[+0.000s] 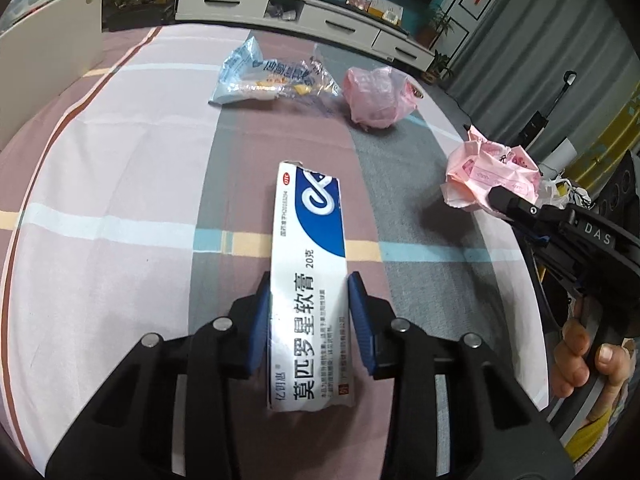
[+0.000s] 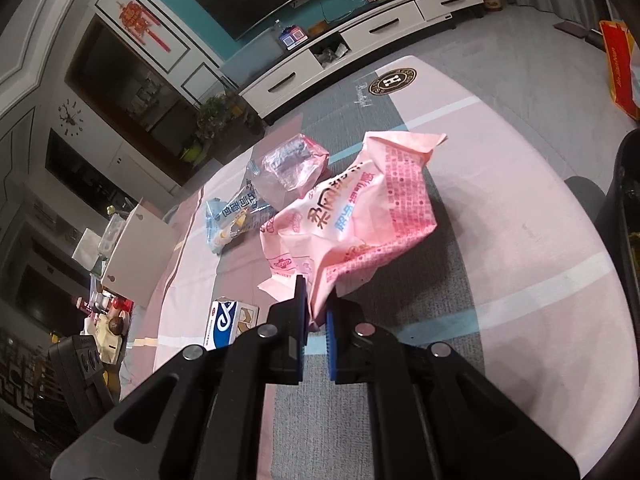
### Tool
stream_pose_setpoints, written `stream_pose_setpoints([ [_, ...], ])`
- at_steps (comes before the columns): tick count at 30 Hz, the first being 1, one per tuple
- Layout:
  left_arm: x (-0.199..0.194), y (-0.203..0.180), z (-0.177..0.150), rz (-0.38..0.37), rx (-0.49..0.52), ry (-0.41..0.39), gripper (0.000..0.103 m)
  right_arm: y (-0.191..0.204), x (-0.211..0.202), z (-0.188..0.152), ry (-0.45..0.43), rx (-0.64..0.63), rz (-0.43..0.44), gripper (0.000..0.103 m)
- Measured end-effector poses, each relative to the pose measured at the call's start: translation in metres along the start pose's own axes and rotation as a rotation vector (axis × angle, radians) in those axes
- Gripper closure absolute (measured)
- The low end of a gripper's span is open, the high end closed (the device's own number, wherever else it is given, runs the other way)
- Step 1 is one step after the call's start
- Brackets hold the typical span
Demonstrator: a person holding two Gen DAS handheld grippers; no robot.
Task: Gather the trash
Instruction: 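Carry ointment box and pink wrapper over the black bin with both tools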
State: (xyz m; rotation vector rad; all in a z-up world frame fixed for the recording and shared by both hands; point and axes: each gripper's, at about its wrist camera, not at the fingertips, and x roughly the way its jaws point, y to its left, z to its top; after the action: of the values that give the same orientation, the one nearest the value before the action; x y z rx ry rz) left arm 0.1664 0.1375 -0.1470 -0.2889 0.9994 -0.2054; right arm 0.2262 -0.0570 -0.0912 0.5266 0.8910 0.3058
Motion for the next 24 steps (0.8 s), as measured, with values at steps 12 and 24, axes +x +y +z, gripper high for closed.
stream_pose_setpoints([
  [12,-0.024,-0.037,0.000,-0.127,0.065,-0.068,0.065,-0.007,-0.032,0.000,-0.060,-0.040,-0.050,0.094],
  [24,-0.032,-0.095,-0.002,-0.159,0.151,-0.103,0.065,-0.043,-0.099,-0.002,-0.165,-0.085,-0.165,0.094],
])
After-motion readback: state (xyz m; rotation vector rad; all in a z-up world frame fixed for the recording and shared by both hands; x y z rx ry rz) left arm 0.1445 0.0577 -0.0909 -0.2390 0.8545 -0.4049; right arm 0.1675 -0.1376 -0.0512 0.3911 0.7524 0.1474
